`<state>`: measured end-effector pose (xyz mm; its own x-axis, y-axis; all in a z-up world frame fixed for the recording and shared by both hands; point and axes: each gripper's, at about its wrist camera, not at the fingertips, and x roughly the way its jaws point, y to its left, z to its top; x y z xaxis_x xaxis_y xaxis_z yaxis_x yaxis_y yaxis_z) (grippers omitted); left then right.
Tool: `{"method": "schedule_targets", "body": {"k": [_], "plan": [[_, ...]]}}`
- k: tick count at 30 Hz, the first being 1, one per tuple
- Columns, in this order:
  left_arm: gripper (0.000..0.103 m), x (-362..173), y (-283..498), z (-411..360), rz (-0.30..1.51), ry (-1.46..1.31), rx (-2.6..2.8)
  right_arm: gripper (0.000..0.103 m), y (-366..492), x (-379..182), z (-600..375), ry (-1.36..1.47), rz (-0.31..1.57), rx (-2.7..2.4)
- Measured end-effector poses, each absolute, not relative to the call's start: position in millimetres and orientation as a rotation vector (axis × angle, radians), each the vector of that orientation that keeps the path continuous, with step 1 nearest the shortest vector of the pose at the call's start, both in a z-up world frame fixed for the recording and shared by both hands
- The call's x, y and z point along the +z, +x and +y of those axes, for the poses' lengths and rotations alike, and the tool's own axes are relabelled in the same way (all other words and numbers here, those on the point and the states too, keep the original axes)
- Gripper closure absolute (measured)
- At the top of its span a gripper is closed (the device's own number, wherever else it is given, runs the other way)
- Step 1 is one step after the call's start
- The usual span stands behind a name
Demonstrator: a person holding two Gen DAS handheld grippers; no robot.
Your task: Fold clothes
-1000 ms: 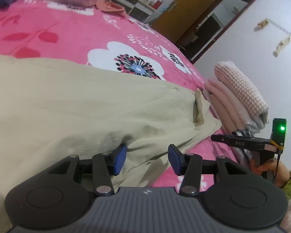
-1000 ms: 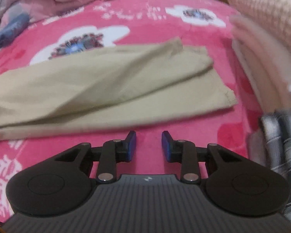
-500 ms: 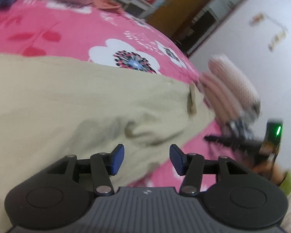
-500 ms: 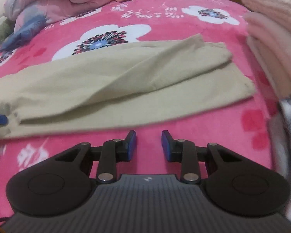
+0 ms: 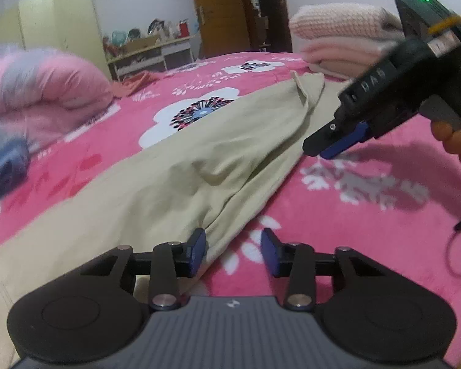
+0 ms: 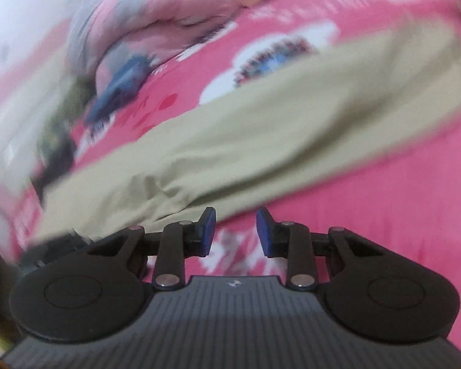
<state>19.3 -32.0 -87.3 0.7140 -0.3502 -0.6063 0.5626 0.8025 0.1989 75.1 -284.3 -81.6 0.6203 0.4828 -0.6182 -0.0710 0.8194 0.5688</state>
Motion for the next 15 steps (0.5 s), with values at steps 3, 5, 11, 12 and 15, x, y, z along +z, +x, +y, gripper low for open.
{"method": "schedule_targets", "body": {"k": [3,5,11,12,15], "plan": [[0.093,-88.3,22.1,-31.4,0.582,0.374,-0.507,0.074,75.0,-97.0,-290.1,0.703,0.835,0.316],[0.098,-88.6,23.1,-31.0,0.575,0.368,-0.488,0.081,79.6,-105.7,-290.9,0.758,0.818,0.299],[0.100,-80.9,2.1,-29.0,0.535,0.417,-0.551,0.100,64.0,-107.6,-289.5,0.771,0.769,0.265],[0.100,-85.2,1.1,-30.9,0.540,0.441,-0.557,0.100,59.6,-106.5,-289.1,0.764,0.761,0.260],[0.099,-95.1,1.4,-34.8,0.548,0.483,-0.566,0.101,56.1,-115.8,-290.8,0.767,0.775,0.248]]}}
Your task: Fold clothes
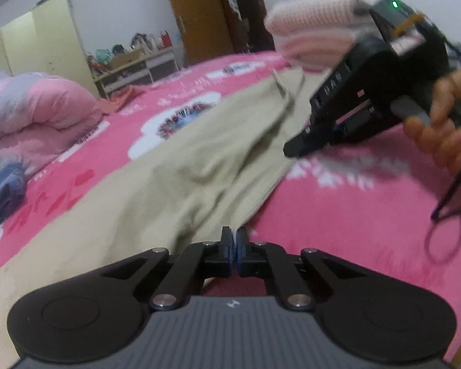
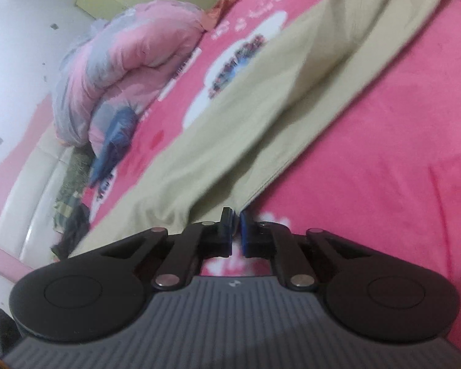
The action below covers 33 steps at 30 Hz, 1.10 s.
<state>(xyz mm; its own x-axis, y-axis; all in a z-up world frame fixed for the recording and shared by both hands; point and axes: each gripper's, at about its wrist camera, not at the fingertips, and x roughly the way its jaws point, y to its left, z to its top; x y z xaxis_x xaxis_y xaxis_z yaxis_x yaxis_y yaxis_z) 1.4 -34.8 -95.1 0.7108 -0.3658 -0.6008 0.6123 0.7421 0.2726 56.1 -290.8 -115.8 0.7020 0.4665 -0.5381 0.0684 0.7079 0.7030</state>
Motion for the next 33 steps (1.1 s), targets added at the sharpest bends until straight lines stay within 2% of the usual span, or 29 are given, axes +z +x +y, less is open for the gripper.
{"method": "schedule_targets", "body": {"k": [6,8,9,15,20,21,22,28,30,33], "plan": [[0.090,-90.8,3.3,-25.4,0.560,0.436,-0.602,0.094,51.6,-111.5,-325.4,0.848,0.739,0.211],[0.089,-90.9,5.1,-22.1,0.566,0.405,-0.610,0.083,47.3,-108.7,-353.4,0.879,0.686,0.132],[0.089,-92.0,4.9,-21.2,0.567,0.397,-0.610,0.081,46.2,-108.1,-368.2,0.897,0.661,0.087],[0.087,-94.3,4.4,-19.3,0.565,0.368,-0.605,0.077,72.7,-113.8,-447.3,0.950,0.537,-0.227],[0.088,-95.3,5.4,-15.7,0.562,0.344,-0.612,0.081,113.8,-123.6,-473.6,0.940,0.494,-0.287],[0.088,-95.3,5.7,-15.1,0.562,0.340,-0.615,0.087,120.4,-124.8,-476.3,0.924,0.490,-0.293],[0.088,-95.3,6.0,-14.5,0.563,0.337,-0.617,0.102,124.3,-125.2,-477.7,0.906,0.493,-0.303],[0.088,-95.1,8.9,-9.6,0.572,0.296,-0.631,0.103,115.4,-136.9,-484.3,0.880,0.489,-0.334],[0.087,-93.7,10.2,-7.3,0.577,0.276,-0.638,0.099,116.0,-129.0,-482.4,0.850,0.500,-0.342],[0.085,-90.7,9.7,-1.2,0.589,0.224,-0.651,0.083,105.0,-114.4,-477.0,0.811,0.513,-0.386]]}}
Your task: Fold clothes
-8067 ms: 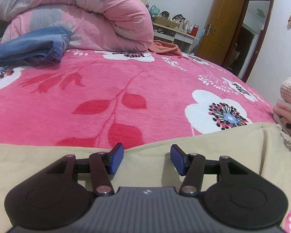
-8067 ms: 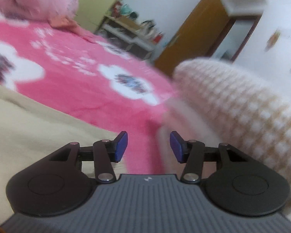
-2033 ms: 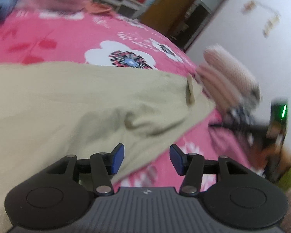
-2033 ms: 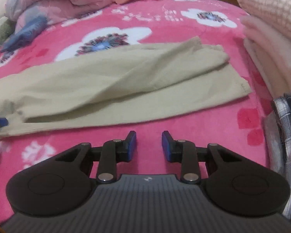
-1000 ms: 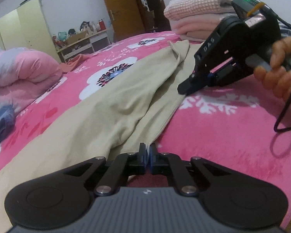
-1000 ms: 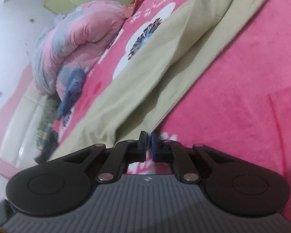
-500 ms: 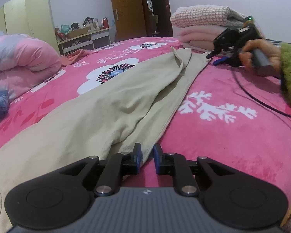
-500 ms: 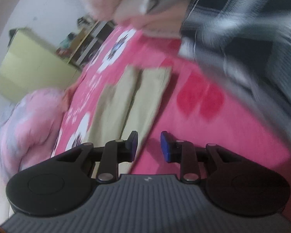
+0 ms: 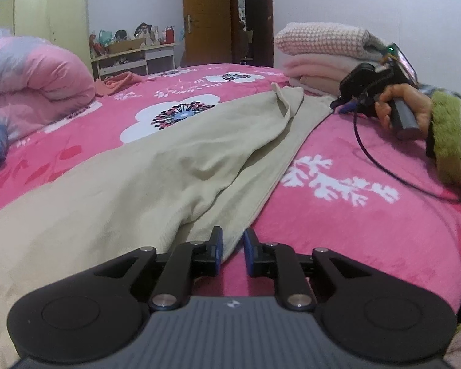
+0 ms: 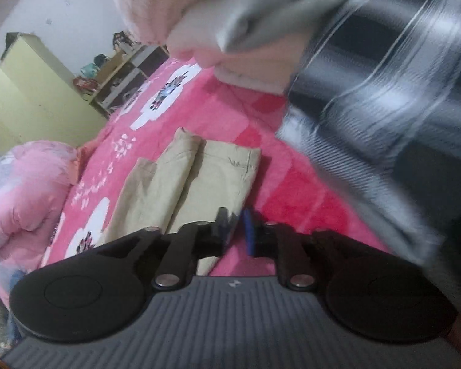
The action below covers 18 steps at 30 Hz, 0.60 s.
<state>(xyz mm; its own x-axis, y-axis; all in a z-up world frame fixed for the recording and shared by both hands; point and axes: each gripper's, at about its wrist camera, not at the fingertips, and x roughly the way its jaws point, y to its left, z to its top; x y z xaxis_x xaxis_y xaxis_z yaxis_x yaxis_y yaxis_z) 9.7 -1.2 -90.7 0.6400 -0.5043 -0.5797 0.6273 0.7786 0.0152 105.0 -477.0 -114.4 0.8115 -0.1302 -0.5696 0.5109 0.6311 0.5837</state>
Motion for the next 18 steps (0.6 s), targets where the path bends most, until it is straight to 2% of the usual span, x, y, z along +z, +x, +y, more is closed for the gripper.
{"method": "schedule_targets", "body": {"k": [1,3,13,18], "plan": [[0.085,-88.6,8.5,1.4,0.590,0.206,-0.657,0.076,98.9,-110.1,-473.3,0.801,0.514,-0.392],[0.085,-83.8,5.4,6.4,0.581,0.186,-0.670,0.071,87.6,-100.8,-461.6,0.757,0.520,-0.389],[0.085,-68.3,5.0,17.7,0.542,0.202,-0.581,0.071,116.9,-66.3,-382.6,0.617,0.621,-0.035],[0.085,-78.0,8.9,0.6,0.525,0.394,-0.515,0.070,134.1,-56.8,-356.2,0.508,0.653,0.002]]}}
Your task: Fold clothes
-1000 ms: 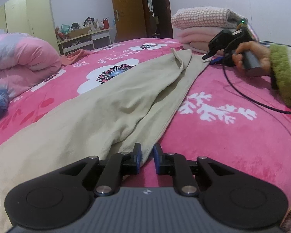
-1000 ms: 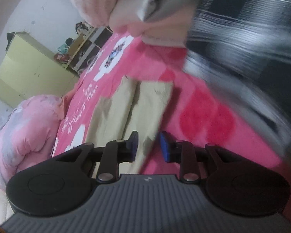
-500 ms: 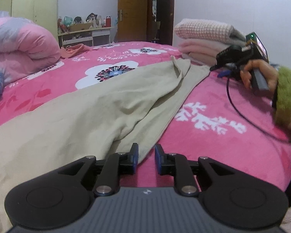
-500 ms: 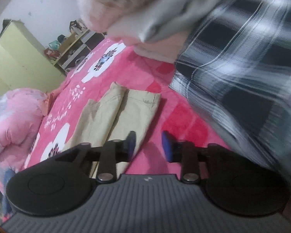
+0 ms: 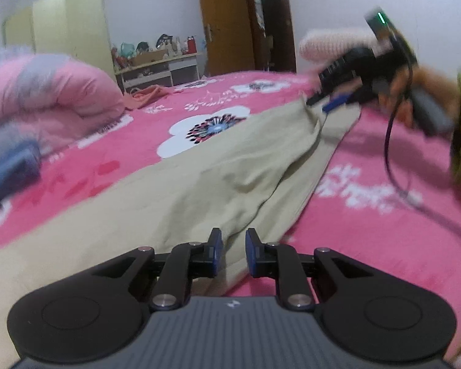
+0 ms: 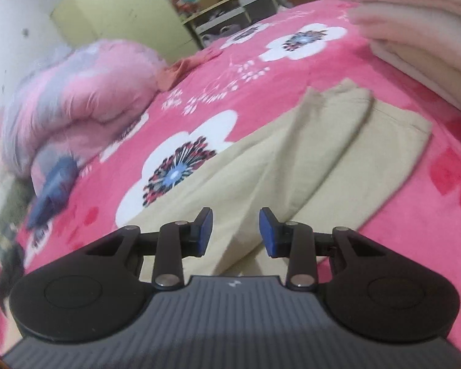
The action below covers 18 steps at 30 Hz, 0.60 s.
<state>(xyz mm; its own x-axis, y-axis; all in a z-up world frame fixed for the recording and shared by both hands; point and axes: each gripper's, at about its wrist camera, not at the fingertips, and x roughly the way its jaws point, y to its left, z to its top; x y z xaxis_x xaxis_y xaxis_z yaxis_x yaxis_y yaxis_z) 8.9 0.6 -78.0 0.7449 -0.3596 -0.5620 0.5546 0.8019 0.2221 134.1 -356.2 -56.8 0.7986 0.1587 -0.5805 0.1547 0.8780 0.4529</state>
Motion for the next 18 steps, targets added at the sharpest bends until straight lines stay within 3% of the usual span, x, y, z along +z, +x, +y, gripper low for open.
{"method": "schedule_targets", "body": {"k": [4,8,10,12,13,14,15,18], "plan": [[0.083,-85.8,10.8,-11.3,0.510,0.502,-0.487,0.070,143.3,-58.1,-348.1,0.471,0.673,0.001],[0.073,-87.6,11.8,-19.7,0.488,0.560,-0.475,0.070,149.6,-62.7,-345.0,0.431,0.687,-0.009],[0.073,-89.7,12.9,-23.3,0.486,0.580,-0.478,0.070,154.4,-66.8,-343.2,0.408,0.690,-0.015],[0.092,-91.6,14.4,-25.2,0.494,0.579,-0.488,0.071,159.1,-71.6,-341.8,0.384,0.688,-0.022],[0.095,-92.0,15.3,-25.5,0.500,0.569,-0.493,0.077,159.5,-73.9,-342.0,0.376,0.684,-0.024],[0.098,-91.6,16.0,-25.0,0.503,0.557,-0.493,0.090,159.3,-76.3,-342.6,0.371,0.679,-0.029],[0.100,-90.8,17.2,-23.7,0.508,0.540,-0.491,0.097,158.2,-78.5,-344.3,0.372,0.672,-0.036],[0.101,-86.6,20.4,-17.9,0.523,0.484,-0.494,0.102,148.8,-81.2,-355.1,0.426,0.633,-0.041]]}}
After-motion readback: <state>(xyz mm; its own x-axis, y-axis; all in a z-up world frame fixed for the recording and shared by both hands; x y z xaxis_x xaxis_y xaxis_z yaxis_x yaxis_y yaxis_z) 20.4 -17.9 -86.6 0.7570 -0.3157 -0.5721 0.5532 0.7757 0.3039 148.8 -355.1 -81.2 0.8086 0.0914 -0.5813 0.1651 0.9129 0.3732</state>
